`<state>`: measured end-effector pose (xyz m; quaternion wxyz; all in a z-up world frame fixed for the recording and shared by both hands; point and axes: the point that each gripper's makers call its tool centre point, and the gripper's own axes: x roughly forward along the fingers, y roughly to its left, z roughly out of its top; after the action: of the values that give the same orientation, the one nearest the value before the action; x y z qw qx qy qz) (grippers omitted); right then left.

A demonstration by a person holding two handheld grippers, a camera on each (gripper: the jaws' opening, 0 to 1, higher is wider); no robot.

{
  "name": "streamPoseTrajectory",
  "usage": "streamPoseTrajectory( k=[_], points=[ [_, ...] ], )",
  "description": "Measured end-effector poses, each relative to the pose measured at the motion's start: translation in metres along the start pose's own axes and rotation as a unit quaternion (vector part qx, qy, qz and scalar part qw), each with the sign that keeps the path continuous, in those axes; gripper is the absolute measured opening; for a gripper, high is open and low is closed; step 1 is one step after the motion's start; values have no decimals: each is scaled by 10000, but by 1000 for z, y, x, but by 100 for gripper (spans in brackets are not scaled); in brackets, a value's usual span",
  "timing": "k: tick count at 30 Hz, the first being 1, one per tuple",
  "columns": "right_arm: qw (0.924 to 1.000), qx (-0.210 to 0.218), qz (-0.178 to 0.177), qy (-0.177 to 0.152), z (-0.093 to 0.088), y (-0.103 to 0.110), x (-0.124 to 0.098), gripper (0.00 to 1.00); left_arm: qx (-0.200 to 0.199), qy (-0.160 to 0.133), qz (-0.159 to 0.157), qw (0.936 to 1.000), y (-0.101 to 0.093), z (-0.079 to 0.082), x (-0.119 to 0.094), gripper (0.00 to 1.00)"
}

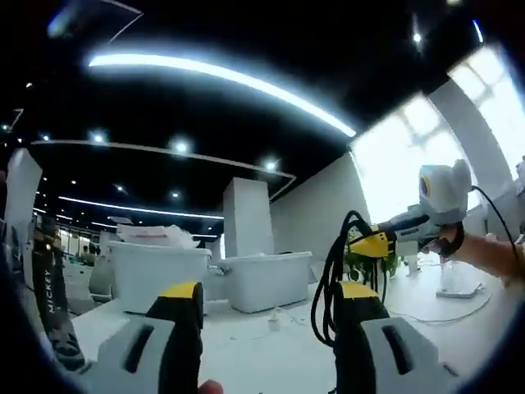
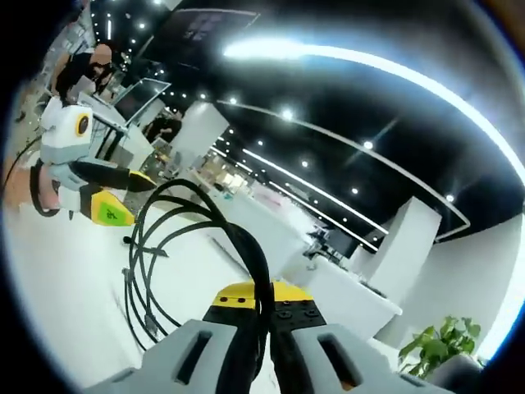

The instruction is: Coil the Type-C to USB data cable on the desktop and secure it with Velcro straps.

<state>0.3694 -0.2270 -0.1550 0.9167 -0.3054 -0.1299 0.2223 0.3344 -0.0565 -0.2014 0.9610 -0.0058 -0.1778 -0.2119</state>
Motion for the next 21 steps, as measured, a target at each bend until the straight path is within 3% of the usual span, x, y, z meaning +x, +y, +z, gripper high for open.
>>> streamPoseTrajectory(
  k=[3, 5, 7, 10, 12, 14, 16, 17, 21],
  points=[
    [10000, 9, -71, 42, 1, -11, 2, 2, -181, 137, 147, 9996, 7, -12, 2, 62],
    [9999, 7, -139, 78, 2, -18, 4, 2, -640, 304, 153, 9974, 8, -25, 3, 60],
    [9997, -50, -207, 130, 5, -26, 7, 2, -957, 580, -46, 9937, 1, -40, 5, 59],
    [9991, -157, -356, 171, 14, -44, 10, 2, -1463, 1205, -345, 9813, -17, -67, 6, 59],
    [9986, -191, -464, 166, 20, -54, 11, 2, -1833, 1402, -522, 9716, -28, -77, 6, 58],
    [9981, -158, -585, 141, 29, -65, 11, 2, -2300, 1634, -582, 9576, -38, -89, 6, 58],
    [9980, -57, -618, 91, 37, -71, 10, 2, -2479, 1700, -687, 9513, -45, -96, 7, 55],
    [9981, 9, -615, 45, 40, -71, 9, 2, -2478, 1706, -705, 9511, -46, -99, 8, 52],
    [9985, 142, -530, -82, 50, -64, 3, 2, -2926, 1621, -529, 9409, -40, -108, 8, 45]
  ],
)
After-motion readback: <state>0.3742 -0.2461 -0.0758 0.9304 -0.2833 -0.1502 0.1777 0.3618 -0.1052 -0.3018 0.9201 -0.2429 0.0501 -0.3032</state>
